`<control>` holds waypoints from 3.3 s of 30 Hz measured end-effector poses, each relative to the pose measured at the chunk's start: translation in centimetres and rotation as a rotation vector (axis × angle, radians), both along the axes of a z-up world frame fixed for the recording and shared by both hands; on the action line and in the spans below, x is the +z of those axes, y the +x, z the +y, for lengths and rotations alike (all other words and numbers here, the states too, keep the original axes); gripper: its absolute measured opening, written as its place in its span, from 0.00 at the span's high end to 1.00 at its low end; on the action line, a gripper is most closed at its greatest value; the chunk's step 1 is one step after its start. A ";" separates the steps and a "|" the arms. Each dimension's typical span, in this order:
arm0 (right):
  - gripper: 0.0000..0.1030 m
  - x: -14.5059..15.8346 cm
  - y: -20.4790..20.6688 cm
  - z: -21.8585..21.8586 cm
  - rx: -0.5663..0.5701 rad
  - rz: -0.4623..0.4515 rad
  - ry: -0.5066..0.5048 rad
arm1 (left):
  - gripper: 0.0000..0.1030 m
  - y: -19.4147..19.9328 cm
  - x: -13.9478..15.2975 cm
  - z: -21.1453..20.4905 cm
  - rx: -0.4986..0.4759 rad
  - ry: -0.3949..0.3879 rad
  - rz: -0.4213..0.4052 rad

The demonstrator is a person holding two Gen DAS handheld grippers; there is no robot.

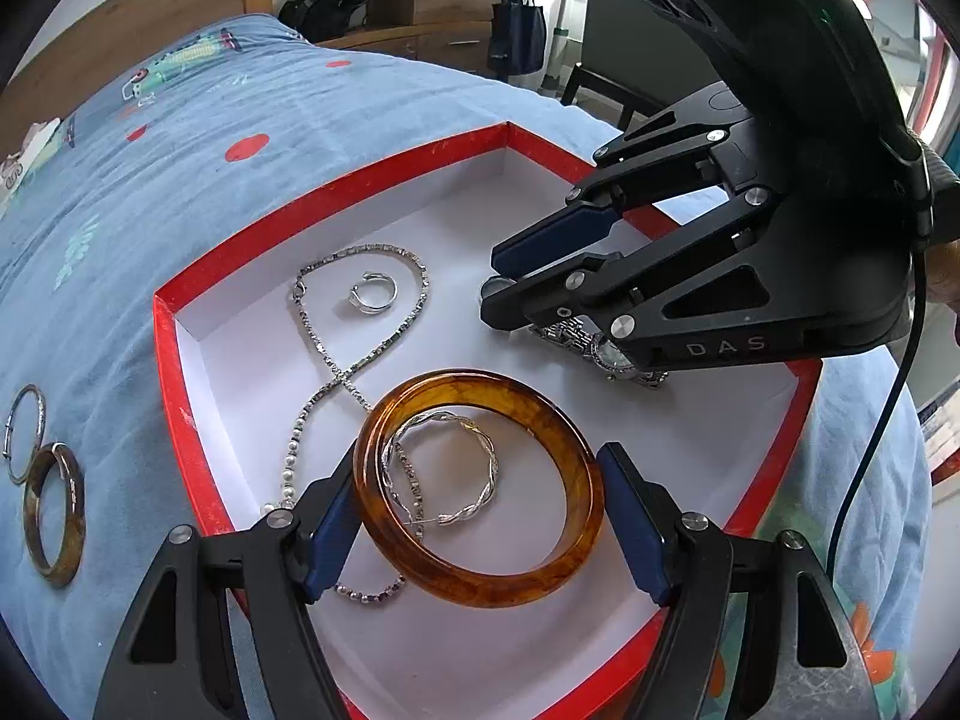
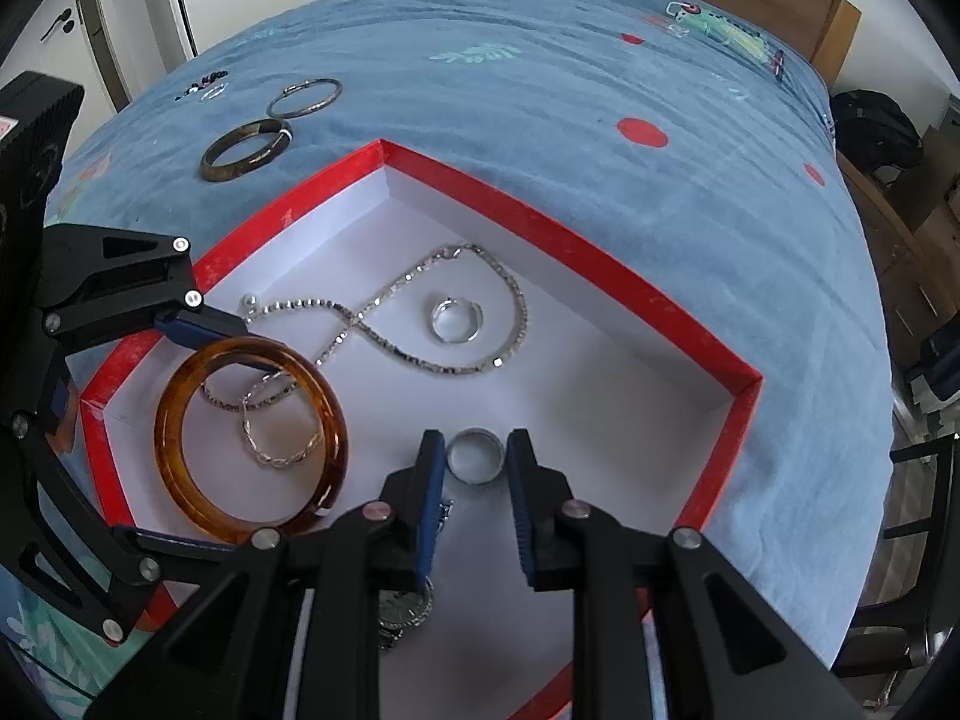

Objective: Organize jewelry
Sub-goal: 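Carry the amber bangle and silver ring into the red box and release both, then withdraw both tools from the box toward the remaining jewelry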

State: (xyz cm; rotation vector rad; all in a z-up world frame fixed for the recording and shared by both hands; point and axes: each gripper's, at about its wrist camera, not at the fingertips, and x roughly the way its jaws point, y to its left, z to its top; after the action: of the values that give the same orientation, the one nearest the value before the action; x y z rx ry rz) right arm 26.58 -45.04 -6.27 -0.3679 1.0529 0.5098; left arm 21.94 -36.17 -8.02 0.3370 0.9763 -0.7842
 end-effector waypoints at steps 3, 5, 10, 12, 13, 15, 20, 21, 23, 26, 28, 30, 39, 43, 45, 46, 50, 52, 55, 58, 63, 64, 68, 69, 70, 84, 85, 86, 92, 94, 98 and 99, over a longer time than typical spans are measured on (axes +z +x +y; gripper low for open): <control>0.79 0.1 -0.1 -0.1 -0.014 -0.007 -0.001 | 0.29 -0.1 0.2 0.1 0.002 -0.002 0.003; 0.75 0.1 -0.3 -0.1 -0.029 -0.017 -0.011 | 0.29 0.1 0.5 0.3 0.014 -0.013 0.009; 0.71 0.4 -0.6 -0.2 -0.057 -0.012 -0.026 | 0.28 0.1 1.9 0.9 0.020 -0.029 -0.009; 0.71 0.5 -0.8 0.0 -0.065 -0.009 -0.040 | 0.28 -0.1 2.5 1.1 0.014 -0.027 -0.020; 0.71 0.6 -0.9 0.1 -0.069 -0.005 -0.042 | 0.28 -0.2 2.9 1.2 0.013 -0.026 -0.027; 0.71 0.8 -1.1 0.3 -0.078 -0.005 -0.048 | 0.28 -0.4 3.5 1.7 0.013 -0.029 -0.031; 0.71 1.7 -1.7 0.5 -0.119 -0.008 -0.051 | 0.28 -1.3 5.6 3.8 0.035 -0.034 -0.054; 0.71 2.0 -1.9 0.5 -0.135 -0.009 -0.041 | 0.28 -1.7 6.2 4.4 0.043 -0.036 -0.058; 0.69 2.9 -2.4 0.6 -0.159 -0.017 -0.028 | 0.28 -2.3 7.2 5.7 0.061 -0.039 -0.073; 0.63 4.6 -3.3 0.8 -0.203 -0.037 -0.004 | 0.28 -3.7 9.1 8.1 0.099 -0.045 -0.098; 0.63 6.2 -4.4 1.2 -0.232 -0.058 0.021 | 0.28 -4.9 10.4 9.9 0.124 -0.058 -0.112; 0.62 8.1 -5.8 1.8 -0.252 -0.083 0.033 | 0.28 -6.3 11.6 11.8 0.143 -0.056 -0.135; 0.62 18.1 -14.3 5.3 -0.327 -0.228 0.057 | 0.28 -13.5 16.8 22.7 0.249 -0.082 -0.253; 0.62 20.7 -17.7 7.1 -0.354 -0.263 0.054 | 0.28 -16.1 18.6 28.3 0.308 -0.077 -0.315; 0.62 21.9 -19.3 8.2 -0.365 -0.280 0.057 | 0.20 -17.1 19.5 31.1 0.353 -0.068 -0.334; 0.62 22.5 -20.2 8.7 -0.366 -0.289 0.068 | 0.19 -17.6 19.8 32.7 0.384 -0.061 -0.345; 0.62 24.1 -22.4 10.8 -0.372 -0.326 0.075 | 0.16 -18.9 20.8 38.5 0.498 -0.043 -0.394; 0.62 24.6 -23.1 11.7 -0.380 -0.345 0.105 | 0.15 -19.2 21.2 41.0 0.546 -0.033 -0.413; 0.62 25.0 -23.3 13.0 -0.391 -0.364 0.134 | 0.12 -19.7 21.5 44.3 0.616 -0.016 -0.436; 0.62 25.1 -22.6 14.6 -0.393 -0.384 0.164 | 0.11 -20.0 21.3 47.0 0.677 -0.013 -0.435; 0.50 23.7 -20.6 17.1 -0.387 -0.402 0.194 | 0.10 -18.9 19.6 50.7 0.767 0.014 -0.399; 0.47 23.2 -20.2 17.5 -0.385 -0.398 0.199 | 0.10 -18.7 19.2 51.3 0.783 0.014 -0.387; 0.44 21.1 -18.0 19.0 -0.371 -0.376 0.207 | 0.07 -17.0 17.5 53.3 0.849 0.018 -0.347; 0.43 20.7 -17.5 19.2 -0.371 -0.370 0.212 | 0.07 -16.7 17.2 53.7 0.862 0.022 -0.342; 0.42 20.3 -17.0 19.3 -0.368 -0.360 0.222 | 0.07 -16.3 16.9 53.9 0.873 0.019 -0.333; 0.36 14.0 -10.6 20.2 -0.383 -0.294 0.236 | 0.07 -10.0 10.5 52.6 0.912 0.021 -0.218; 0.36 13.5 -10.3 20.4 -0.382 -0.290 0.241 | 0.07 -9.6 10.0 52.3 0.909 0.024 -0.212; 0.36 13.2 -10.0 20.4 -0.382 -0.287 0.245 | 0.07 -9.2 9.6 52.1 0.906 0.031 -0.205; 0.35 10.7 -8.2 20.9 -0.402 -0.259 0.257 | 0.07 -7.8 7.7 51.3 0.899 0.042 -0.167; 0.35 9.9 -7.8 21.3 -0.401 -0.254 0.239 | 0.07 -7.5 7.1 51.4 0.903 0.044 -0.154; 0.34 8.7 -7.0 21.8 -0.401 -0.244 0.237 | 0.07 -6.9 6.0 51.7 0.914 0.053 -0.136; 0.34 8.5 -6.8 21.9 -0.404 -0.242 0.234 | 0.07 -6.7 5.8 51.8 0.919 0.055 -0.130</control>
State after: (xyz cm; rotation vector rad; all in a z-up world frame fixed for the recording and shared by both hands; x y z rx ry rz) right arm 19.75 -23.10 2.21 -0.0039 0.7942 0.2146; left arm 15.19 15.61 -2.25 -0.0357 0.9015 0.1004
